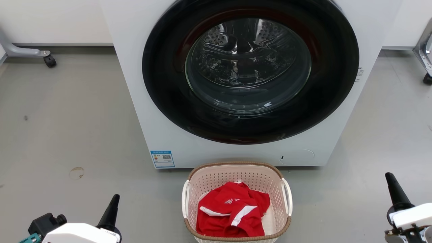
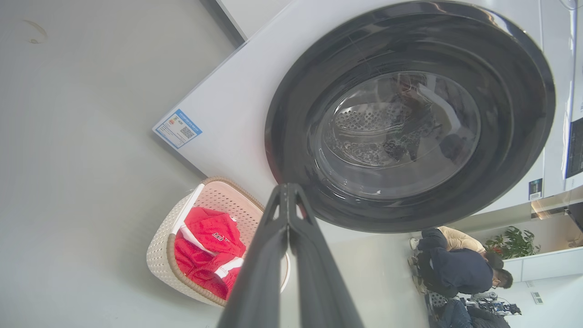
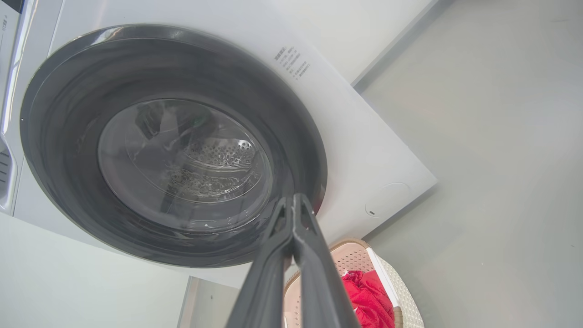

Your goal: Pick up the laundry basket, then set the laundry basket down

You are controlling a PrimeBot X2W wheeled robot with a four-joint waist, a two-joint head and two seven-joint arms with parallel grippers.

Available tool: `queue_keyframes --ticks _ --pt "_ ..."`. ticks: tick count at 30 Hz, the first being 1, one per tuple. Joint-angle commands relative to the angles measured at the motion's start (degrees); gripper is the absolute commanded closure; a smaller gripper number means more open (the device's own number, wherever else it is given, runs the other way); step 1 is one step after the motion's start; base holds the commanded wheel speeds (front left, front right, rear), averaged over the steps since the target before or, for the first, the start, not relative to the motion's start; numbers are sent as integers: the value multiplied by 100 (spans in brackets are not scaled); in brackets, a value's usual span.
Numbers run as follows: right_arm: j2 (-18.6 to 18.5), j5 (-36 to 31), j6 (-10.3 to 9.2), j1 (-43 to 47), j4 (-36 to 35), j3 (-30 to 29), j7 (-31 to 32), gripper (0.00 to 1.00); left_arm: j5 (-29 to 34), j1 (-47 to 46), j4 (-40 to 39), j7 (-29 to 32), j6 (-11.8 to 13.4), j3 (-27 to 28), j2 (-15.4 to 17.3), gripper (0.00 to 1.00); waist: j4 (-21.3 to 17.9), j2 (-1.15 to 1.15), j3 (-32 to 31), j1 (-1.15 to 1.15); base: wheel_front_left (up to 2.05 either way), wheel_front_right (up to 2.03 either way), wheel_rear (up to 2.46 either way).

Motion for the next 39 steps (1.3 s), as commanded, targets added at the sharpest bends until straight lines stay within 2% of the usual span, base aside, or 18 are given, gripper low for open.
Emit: queue_keyframes --ticks 1,39 --pt "-116 155 -7 -369 -165 -35 48 100 -117 -375 -88 28 -103 246 38 100 -11 0 3 0 0 0 0" --pt "39 1936 -13 -544 -217 -725 442 100 -1538 -668 444 168 -822 1317 -757 100 -256 0 69 0 0 0 0"
